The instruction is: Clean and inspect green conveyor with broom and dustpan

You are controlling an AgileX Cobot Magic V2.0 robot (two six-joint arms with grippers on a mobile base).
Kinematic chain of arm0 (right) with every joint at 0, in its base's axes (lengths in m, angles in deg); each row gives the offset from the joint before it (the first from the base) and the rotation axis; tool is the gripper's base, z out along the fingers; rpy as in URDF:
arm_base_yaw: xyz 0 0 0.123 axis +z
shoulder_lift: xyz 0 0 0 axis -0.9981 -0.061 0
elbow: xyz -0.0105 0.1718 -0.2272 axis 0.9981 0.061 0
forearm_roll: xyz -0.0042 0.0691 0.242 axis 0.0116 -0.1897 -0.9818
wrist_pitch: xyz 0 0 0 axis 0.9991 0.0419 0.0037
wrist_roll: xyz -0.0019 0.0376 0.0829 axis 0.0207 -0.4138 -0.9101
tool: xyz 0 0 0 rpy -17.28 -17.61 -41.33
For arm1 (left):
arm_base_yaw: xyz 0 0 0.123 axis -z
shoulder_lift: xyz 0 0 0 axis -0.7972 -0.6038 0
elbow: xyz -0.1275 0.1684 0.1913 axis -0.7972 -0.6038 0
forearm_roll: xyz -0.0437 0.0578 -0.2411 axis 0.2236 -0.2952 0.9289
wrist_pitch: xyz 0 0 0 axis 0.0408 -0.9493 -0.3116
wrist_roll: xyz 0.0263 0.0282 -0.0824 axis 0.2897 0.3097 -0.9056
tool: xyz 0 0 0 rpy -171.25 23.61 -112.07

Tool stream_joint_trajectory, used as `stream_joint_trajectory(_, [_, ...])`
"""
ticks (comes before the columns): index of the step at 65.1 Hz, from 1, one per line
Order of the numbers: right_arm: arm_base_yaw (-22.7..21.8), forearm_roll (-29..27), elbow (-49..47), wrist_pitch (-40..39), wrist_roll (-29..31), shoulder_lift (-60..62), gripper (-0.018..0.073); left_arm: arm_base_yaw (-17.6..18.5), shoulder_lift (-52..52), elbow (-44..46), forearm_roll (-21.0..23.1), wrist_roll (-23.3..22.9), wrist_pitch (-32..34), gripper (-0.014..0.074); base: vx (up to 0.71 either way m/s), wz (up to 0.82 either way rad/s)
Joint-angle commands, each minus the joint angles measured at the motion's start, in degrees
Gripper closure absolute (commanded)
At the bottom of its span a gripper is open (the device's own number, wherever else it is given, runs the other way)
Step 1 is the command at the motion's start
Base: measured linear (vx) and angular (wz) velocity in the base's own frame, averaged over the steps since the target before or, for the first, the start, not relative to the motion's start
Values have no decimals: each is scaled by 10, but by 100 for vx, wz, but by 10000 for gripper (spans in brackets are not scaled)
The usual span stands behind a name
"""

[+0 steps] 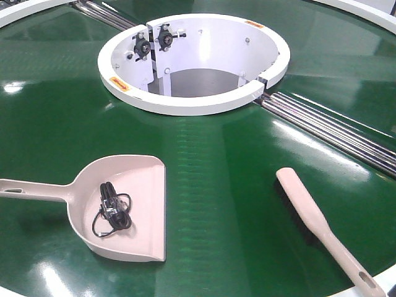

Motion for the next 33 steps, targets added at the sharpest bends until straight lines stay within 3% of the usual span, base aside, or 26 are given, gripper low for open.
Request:
stream_joint_trajectory(1, [-4,4,-15,-48,0,-4,568,4,-6,15,-3,-1,46,602,0,0])
stream_joint_trajectory(33, [-4,4,-15,-48,0,-4,568,4,-6,15,-3,-1,45,602,0,0])
